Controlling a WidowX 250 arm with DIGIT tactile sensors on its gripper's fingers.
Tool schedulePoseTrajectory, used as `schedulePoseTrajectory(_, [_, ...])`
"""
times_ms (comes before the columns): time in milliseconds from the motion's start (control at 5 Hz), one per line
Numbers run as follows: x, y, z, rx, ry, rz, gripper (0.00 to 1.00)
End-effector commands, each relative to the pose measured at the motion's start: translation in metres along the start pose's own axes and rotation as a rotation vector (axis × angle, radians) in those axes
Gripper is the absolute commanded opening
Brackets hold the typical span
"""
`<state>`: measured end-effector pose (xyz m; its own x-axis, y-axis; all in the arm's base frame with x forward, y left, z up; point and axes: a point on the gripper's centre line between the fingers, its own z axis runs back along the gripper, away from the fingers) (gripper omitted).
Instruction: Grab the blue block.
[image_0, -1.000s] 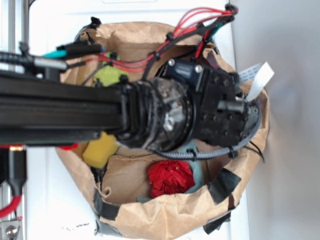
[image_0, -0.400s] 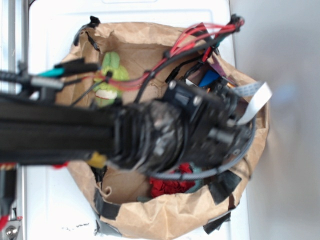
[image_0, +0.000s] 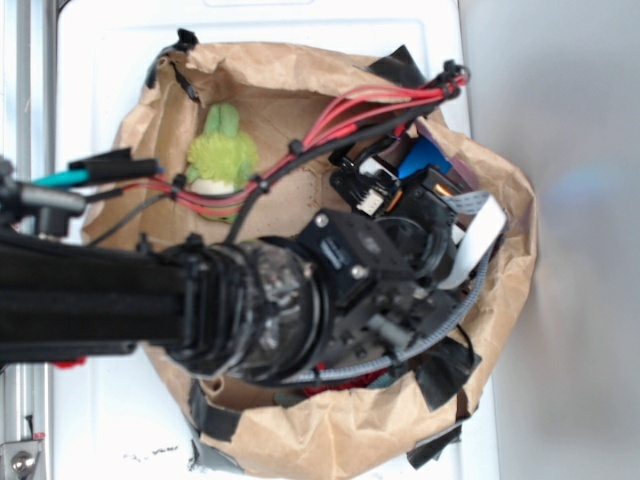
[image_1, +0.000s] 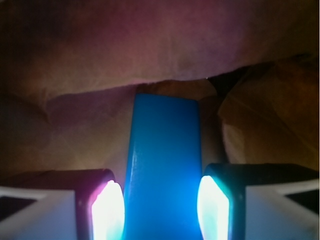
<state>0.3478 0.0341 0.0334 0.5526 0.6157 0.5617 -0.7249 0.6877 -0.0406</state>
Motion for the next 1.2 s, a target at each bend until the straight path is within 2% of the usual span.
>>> schedulePoseTrajectory(0, [0.006, 0.016, 0.046, -0.213, -0.009, -0.258, 0.00])
schedulePoseTrajectory(200, [-0.002, 0.026, 0.085, -0.270, 0.013, -0.358, 0.00])
schedulePoseTrajectory(400, [0.004, 0.031, 0.112, -0.305, 0.092, -0.403, 0.00])
schedulePoseTrajectory(600, [0.018, 0.032, 0.116, -0.332, 0.186, -0.413, 0.00])
schedulePoseTrajectory(800, [0.025, 0.030, 0.113, -0.328, 0.222, -0.417, 0.00])
schedulePoseTrajectory(1000, [0.032, 0.032, 0.101, -0.264, 0.172, -0.363, 1.00])
